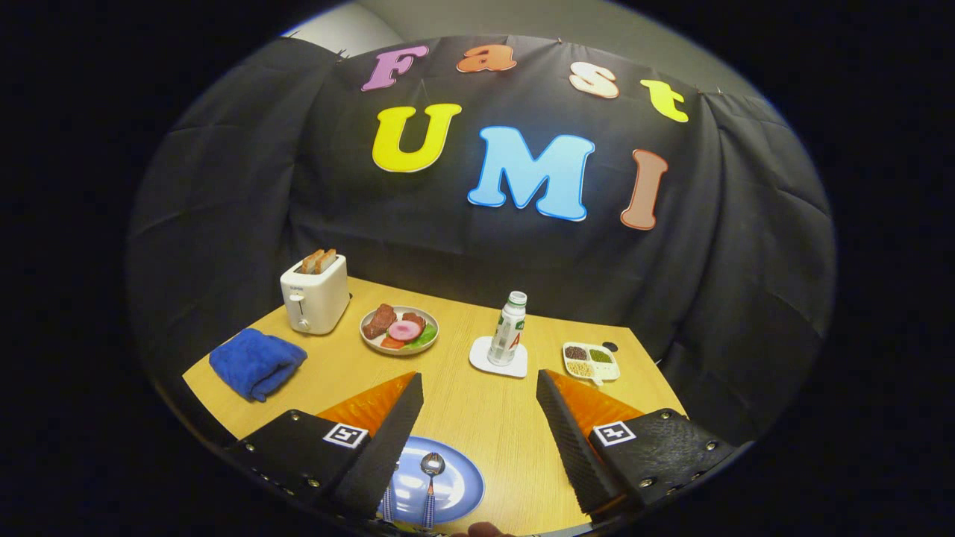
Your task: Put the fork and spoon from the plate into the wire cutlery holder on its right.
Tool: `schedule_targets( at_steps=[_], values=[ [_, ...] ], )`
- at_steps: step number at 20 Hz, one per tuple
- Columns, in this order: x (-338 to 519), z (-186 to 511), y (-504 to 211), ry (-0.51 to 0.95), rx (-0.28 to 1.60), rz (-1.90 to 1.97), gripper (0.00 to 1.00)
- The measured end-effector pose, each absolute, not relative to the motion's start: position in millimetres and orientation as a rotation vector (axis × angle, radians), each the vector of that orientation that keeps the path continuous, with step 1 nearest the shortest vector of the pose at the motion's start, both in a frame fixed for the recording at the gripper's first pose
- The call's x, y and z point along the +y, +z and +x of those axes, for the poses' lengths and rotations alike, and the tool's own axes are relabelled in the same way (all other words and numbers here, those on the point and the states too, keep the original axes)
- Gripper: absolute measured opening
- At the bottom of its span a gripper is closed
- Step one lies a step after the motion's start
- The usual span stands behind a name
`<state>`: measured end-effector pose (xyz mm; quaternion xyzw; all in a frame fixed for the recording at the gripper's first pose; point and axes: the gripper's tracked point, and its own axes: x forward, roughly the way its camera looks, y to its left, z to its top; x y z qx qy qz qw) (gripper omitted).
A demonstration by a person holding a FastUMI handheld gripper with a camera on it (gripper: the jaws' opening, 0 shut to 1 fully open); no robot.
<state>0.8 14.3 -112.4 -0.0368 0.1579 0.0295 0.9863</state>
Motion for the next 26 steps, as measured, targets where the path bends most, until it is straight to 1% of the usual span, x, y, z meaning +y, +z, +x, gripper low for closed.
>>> schedule_targets(
  at_steps=[10, 17, 23, 26],
  values=[
    [28.0, -20.8, -206.9, 0.155, 0.639, -0.13, 0.94],
    [37.8, -50.6, -281.9, 0.247, 0.916, -0.191, 0.95],
    [42.2, -61.6, -323.8, 0.287, 1.087, -0.218, 0.94],
    [45.1, -62.6, -336.1, 0.305, 1.134, -0.244, 0.94]
  ],
)
